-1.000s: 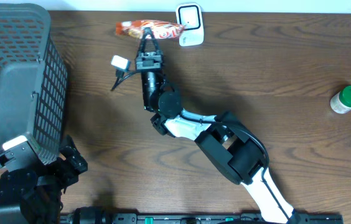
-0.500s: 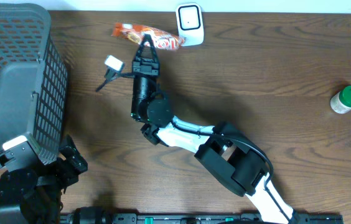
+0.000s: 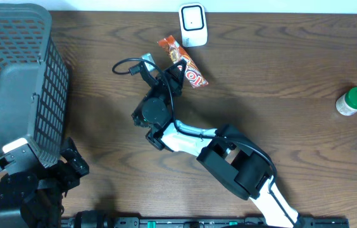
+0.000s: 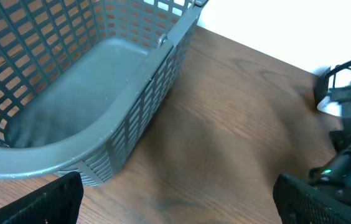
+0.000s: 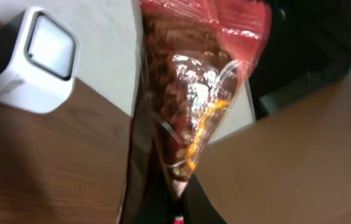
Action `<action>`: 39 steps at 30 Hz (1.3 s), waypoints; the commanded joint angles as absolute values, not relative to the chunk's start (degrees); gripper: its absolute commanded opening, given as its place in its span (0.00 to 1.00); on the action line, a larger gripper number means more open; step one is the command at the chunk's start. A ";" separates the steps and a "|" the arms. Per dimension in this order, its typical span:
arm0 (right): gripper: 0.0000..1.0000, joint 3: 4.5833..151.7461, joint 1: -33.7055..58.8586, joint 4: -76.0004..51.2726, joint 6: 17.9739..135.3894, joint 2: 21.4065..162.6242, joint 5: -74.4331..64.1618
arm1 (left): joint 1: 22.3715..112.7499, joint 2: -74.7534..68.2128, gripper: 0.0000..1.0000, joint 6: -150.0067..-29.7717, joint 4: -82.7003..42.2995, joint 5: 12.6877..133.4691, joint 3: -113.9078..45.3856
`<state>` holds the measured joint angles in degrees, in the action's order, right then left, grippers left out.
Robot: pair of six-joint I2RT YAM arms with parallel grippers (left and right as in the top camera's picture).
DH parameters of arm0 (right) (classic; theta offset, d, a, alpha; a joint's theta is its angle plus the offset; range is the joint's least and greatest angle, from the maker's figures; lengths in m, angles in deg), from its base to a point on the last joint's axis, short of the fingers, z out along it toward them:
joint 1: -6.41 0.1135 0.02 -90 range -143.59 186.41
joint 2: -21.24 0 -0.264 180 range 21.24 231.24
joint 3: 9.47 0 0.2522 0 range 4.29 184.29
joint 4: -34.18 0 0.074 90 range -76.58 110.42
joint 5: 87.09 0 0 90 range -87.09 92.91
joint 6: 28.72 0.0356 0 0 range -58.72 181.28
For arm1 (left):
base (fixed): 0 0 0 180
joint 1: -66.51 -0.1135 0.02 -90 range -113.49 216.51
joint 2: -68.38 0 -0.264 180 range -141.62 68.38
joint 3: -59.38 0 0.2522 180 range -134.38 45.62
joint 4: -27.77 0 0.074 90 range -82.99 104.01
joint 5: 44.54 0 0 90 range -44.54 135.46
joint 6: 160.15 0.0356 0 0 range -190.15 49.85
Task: Scan the item barcode
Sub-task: 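Lower the Top bar to the table center and release it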
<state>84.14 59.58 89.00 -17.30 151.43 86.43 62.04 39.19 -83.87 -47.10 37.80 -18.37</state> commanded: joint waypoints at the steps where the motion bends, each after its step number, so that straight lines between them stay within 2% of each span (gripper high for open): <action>1: 0.01 82.96 55.43 74.27 -10.86 150.17 67.75 | 61.76 39.32 0.98 -83.82 -46.85 37.32 -18.35; 4: 0.01 83.27 53.66 57.15 -9.26 150.14 56.47 | 61.76 39.32 0.98 -83.82 -46.85 37.32 -18.35; 8: 0.01 83.38 54.71 39.54 -0.41 149.25 48.23 | 61.76 39.32 0.98 -83.80 -46.85 37.32 -18.35; 13: 0.01 86.42 56.00 11.76 22.39 145.29 33.45 | 61.76 39.32 0.98 -83.82 -46.85 37.32 -18.35; 17: 0.01 91.44 55.54 -8.92 38.83 140.50 14.77 | 61.76 39.32 0.98 -83.82 -46.85 37.32 -18.35; 19: 0.01 94.26 53.68 -16.64 45.97 138.10 0.93 | 61.76 39.32 0.98 -83.80 -46.85 37.32 -18.35; 23: 0.01 95.64 47.86 -21.97 53.08 136.18 -23.31 | 61.76 39.32 0.98 -83.82 -46.88 37.32 -18.35; 26: 0.01 95.62 42.51 -25.55 53.91 136.48 -40.14 | 61.76 39.32 0.98 -83.82 -46.85 37.32 -18.35; 36: 0.01 93.91 28.30 -28.77 38.93 144.92 -75.24 | 61.76 39.32 0.98 -83.82 -46.85 37.32 -18.35; 38: 0.15 93.91 26.38 -28.46 39.13 147.85 -75.68 | 61.76 39.32 0.98 -83.82 -46.85 37.32 -18.35; 39: 0.29 93.91 25.83 -28.46 39.79 148.92 -73.69 | 61.76 39.32 0.98 -83.82 -46.88 37.32 -18.35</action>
